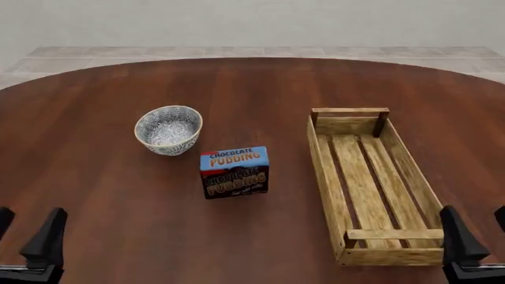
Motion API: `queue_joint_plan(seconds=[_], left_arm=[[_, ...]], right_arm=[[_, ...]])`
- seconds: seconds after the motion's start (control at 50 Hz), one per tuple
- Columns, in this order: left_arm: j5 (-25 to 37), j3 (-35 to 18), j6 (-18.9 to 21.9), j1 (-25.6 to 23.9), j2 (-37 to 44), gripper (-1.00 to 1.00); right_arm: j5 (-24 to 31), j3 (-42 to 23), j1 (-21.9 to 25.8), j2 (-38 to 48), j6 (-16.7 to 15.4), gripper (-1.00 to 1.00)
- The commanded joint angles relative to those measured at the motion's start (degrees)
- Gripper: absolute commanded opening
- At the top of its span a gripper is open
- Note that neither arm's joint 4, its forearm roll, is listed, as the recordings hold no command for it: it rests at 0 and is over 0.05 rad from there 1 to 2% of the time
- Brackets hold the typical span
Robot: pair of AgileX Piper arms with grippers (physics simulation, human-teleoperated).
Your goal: Pick up the bowl on the left and put it in the tray.
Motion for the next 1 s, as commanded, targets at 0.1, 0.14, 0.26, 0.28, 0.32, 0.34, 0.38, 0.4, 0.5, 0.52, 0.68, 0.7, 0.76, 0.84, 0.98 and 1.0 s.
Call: queue_joint_plan(seconds=[0.1,0.14,0.26,0.28,0.32,0.34,0.38,0.4,0.5,0.52,0.68,0.7,0.76,0.84,0.98,1.0], left_arm=[[-0.48,-0.23,0.99,1.72,0.12,1.0],[-0.94,-0.19,1.12,2.54,0.42,1.0],[-4.15,-0.51,0.68,5.34,3.54,1.0],[-5.36,-0.64,0.71,6.14,4.82,1.0],[-6.7,-0.94,1.17,7.32,6.16,1.0],[-7.66,-1.13,0.99,7.61,7.31,1.0],[-8.14,-1.74,1.18,8.09,7.97,1.0],[-8.24,-1.92,1.67,8.43,7.87,1.0],[-13.37,-2.03,5.37,10.97,13.32,1.0],[-14.81,-2.28,6.04,11.97,14.12,1.0],[-20.61,-10.63,6.48,13.91,28.27,1.0],[-20.88,-11.68,6.97,13.44,29.0,1.0],[-21.16,-14.79,8.38,13.51,31.19,1.0],[-20.96,-18.9,8.87,13.6,34.36,1.0],[-20.34,-25.97,10.44,12.43,38.19,1.0],[-21.44,-26.47,11.66,13.45,38.1,1.0]], right_arm=[[0.6,-0.15,0.1,-0.4,0.03,1.0],[0.72,-0.22,0.1,-0.46,0.02,1.0],[0.79,-0.24,0.11,-0.53,-0.01,1.0],[0.8,-0.23,0.11,-0.55,0.01,1.0],[0.87,-0.28,0.11,-0.58,0.0,1.0],[0.88,-0.29,0.11,-0.58,-0.01,1.0],[0.71,-0.18,0.11,-0.51,-0.01,1.0],[0.68,-0.18,0.11,-0.48,0.01,1.0],[0.6,-0.13,0.12,-0.44,0.01,1.0],[0.66,-0.16,0.12,-0.48,0.0,1.0],[0.72,-0.19,0.13,-0.52,0.01,1.0],[0.72,-0.19,0.13,-0.52,0.01,1.0],[0.79,-0.23,0.13,-0.53,0.0,1.0],[0.77,-0.19,0.14,-0.56,0.0,1.0],[0.68,-0.17,0.14,-0.48,0.0,1.0],[0.71,-0.19,0.14,-0.49,0.0,1.0]])
